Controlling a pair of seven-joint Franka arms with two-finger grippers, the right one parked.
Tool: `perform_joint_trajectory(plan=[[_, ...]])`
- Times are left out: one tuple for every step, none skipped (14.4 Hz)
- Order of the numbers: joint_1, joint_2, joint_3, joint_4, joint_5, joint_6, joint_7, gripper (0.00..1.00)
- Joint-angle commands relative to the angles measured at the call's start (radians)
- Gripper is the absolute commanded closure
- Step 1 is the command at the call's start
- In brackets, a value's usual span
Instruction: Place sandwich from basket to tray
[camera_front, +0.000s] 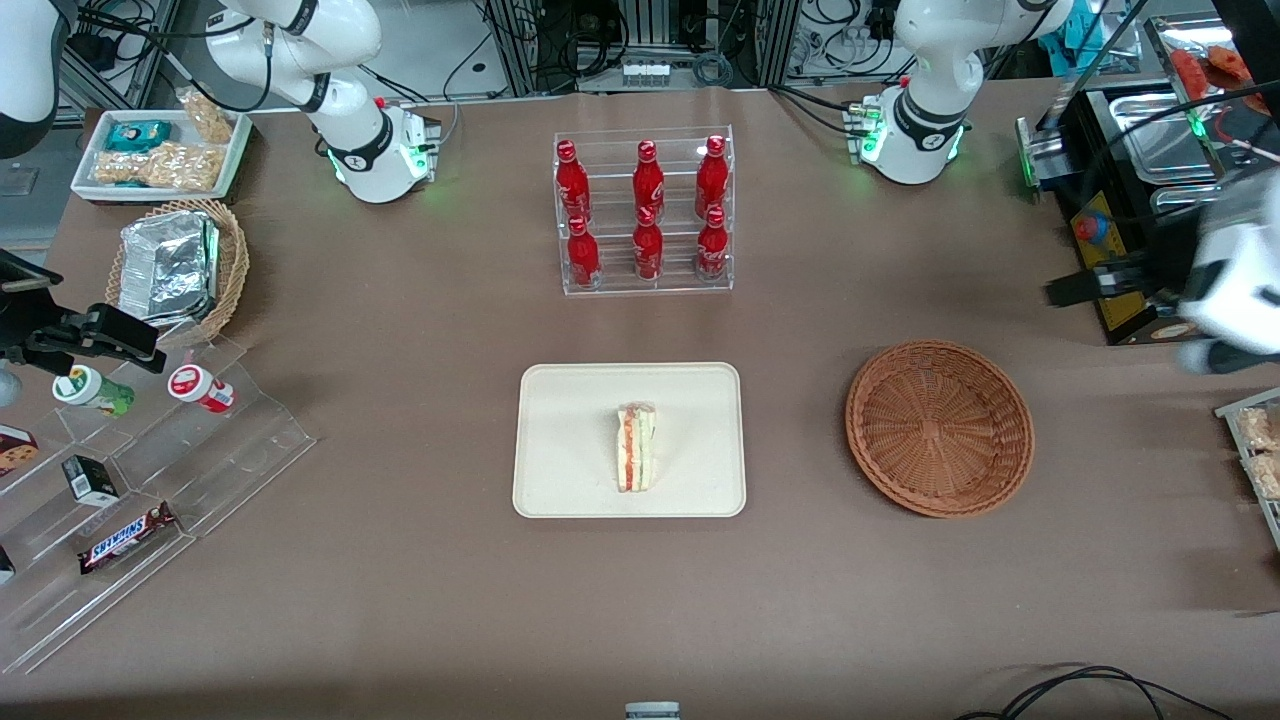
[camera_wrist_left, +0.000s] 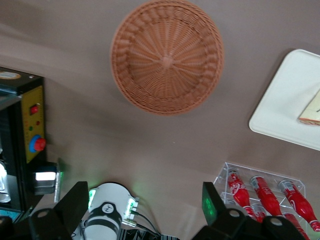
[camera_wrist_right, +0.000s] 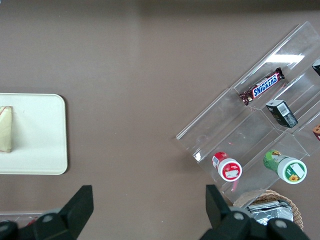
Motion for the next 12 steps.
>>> perform_joint_trajectory(plan=[[0.017, -0.107, -0.007, -0.163, 0.062, 0.078, 0.049, 0.00], [-0.003, -0.175, 0.027, -0.261, 0.072, 0.154, 0.078, 0.00], [-0.059, -0.231, 0.091, -0.326, 0.063, 0.193, 0.093, 0.00], [-0.090, -0.256, 0.119, -0.345, 0.075, 0.192, 0.112, 0.00], [-0.091, -0.261, 0.119, -0.342, 0.072, 0.190, 0.133, 0.00], [-0.089, -0.264, 0.116, -0.325, 0.063, 0.190, 0.153, 0.00], [-0.089, -0.255, 0.116, -0.284, 0.058, 0.192, 0.165, 0.00], [-0.092, -0.240, 0.116, -0.243, 0.058, 0.195, 0.169, 0.00], [-0.092, -0.235, 0.110, -0.232, 0.068, 0.193, 0.175, 0.00], [-0.086, -0.241, 0.079, -0.233, 0.073, 0.196, 0.170, 0.00], [-0.031, -0.249, 0.032, -0.236, 0.073, 0.190, 0.169, 0.00], [0.039, -0.249, -0.038, -0.238, 0.073, 0.189, 0.161, 0.00]])
